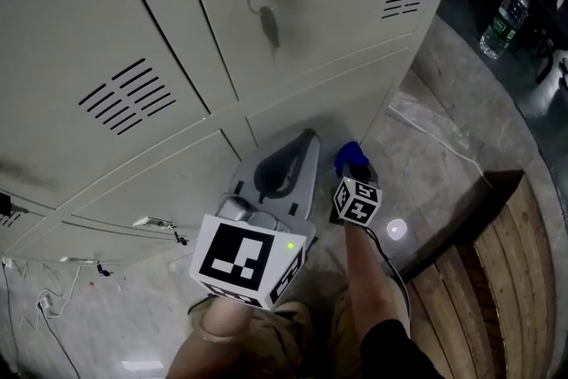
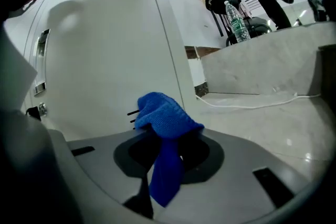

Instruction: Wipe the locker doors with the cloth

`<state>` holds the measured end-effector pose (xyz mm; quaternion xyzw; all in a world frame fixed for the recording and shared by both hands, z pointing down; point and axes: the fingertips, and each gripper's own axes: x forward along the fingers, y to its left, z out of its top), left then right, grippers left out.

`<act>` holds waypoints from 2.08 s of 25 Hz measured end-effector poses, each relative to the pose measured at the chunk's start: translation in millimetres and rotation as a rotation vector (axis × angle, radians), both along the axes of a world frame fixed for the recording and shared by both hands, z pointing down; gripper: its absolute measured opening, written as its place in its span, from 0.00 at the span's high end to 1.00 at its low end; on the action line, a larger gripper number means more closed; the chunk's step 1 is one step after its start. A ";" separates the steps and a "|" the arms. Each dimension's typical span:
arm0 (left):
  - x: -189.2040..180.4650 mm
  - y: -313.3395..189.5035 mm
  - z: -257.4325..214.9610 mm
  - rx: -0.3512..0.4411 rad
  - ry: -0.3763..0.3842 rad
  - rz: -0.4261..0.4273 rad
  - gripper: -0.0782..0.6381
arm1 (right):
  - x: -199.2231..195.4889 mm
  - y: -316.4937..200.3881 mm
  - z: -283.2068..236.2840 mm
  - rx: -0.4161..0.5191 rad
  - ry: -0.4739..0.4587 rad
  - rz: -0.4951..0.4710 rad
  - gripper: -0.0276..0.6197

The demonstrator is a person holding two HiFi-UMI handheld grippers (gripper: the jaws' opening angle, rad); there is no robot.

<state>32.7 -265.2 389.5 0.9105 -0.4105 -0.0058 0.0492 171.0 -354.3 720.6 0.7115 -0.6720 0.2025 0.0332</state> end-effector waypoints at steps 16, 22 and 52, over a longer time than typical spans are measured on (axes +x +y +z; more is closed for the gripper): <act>11.6 -8.4 12.6 -0.018 -0.006 0.050 0.88 | 58.8 -21.5 8.5 -0.079 0.047 0.156 0.82; 11.0 -11.6 18.1 -0.043 -0.007 0.040 0.88 | 58.8 -17.9 7.4 -0.081 0.060 0.146 0.82; 27.0 45.4 -25.4 0.046 -0.120 0.023 0.88 | 11.7 64.5 -166.0 0.224 0.015 -0.047 0.82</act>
